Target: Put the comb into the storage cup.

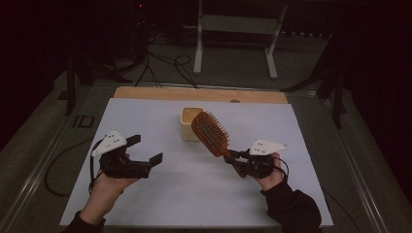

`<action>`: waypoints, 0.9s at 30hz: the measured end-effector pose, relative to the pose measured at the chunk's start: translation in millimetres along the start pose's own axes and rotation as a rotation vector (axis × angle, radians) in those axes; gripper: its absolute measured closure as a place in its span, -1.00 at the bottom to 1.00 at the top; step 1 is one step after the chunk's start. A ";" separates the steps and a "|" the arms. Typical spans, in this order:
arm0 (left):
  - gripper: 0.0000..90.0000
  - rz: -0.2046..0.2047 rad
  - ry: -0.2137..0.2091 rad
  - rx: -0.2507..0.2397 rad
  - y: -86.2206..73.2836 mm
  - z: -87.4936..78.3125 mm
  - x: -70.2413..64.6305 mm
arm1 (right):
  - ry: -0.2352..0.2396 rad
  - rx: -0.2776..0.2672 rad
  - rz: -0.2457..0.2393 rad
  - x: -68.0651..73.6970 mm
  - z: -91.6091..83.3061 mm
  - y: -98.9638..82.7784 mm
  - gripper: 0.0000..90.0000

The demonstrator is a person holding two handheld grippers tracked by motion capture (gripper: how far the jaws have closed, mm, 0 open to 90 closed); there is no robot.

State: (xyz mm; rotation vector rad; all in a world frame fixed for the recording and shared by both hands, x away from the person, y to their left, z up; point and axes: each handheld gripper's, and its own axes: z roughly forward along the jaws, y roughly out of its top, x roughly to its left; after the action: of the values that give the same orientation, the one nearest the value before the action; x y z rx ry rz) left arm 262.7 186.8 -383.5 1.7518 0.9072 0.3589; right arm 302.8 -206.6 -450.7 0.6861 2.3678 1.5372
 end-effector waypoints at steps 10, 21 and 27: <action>-1.00 -0.050 -0.030 0.015 22.7 22.4 -7.3 | 0.004 -0.009 0.005 1.1 -0.9 0.9 0.62; -1.00 -0.118 -0.055 0.026 39.7 55.1 -15.4 | -0.001 -0.009 -0.013 1.4 -0.4 1.3 0.62; -1.00 -0.140 -0.091 0.030 47.2 72.3 -22.1 | 0.003 -0.004 -0.010 1.6 0.4 1.8 0.62</action>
State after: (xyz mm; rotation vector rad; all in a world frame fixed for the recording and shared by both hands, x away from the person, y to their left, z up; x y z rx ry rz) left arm 312.6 115.7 -363.7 1.7068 0.9677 0.1731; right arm 302.0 -204.8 -449.1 0.6701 2.3661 1.5400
